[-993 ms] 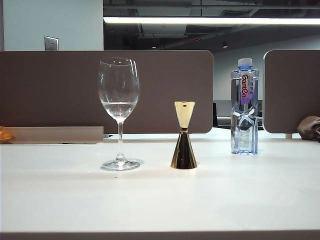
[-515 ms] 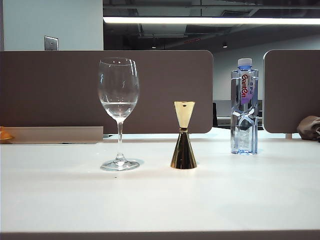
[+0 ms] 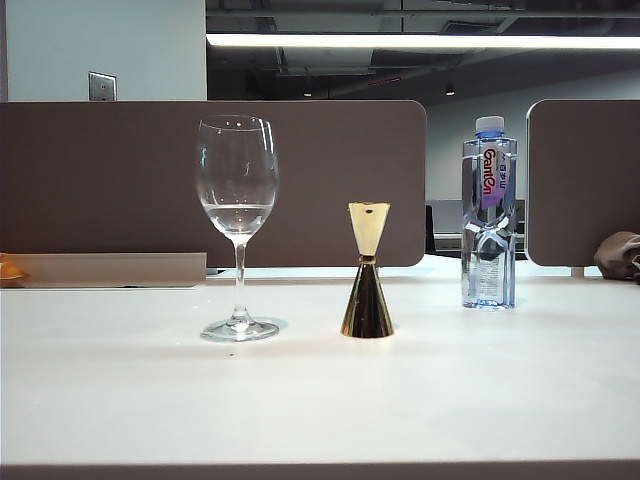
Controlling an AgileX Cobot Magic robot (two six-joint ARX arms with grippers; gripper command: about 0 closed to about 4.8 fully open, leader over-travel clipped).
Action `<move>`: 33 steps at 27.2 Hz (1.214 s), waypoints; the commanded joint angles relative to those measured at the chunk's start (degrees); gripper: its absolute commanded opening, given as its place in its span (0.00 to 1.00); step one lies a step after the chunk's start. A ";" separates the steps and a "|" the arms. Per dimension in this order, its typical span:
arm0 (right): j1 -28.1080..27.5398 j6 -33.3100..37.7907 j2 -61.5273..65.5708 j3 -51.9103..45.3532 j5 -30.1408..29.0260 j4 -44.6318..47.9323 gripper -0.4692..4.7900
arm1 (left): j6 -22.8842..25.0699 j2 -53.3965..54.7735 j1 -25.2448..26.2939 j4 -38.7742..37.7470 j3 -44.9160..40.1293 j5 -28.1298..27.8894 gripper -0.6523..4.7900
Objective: Pick up the jigger and pour the water inside into the glass.
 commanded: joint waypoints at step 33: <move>0.00 -0.17 0.02 -0.42 0.11 0.76 0.11 | 0.20 0.11 0.07 -1.01 1.25 0.37 0.11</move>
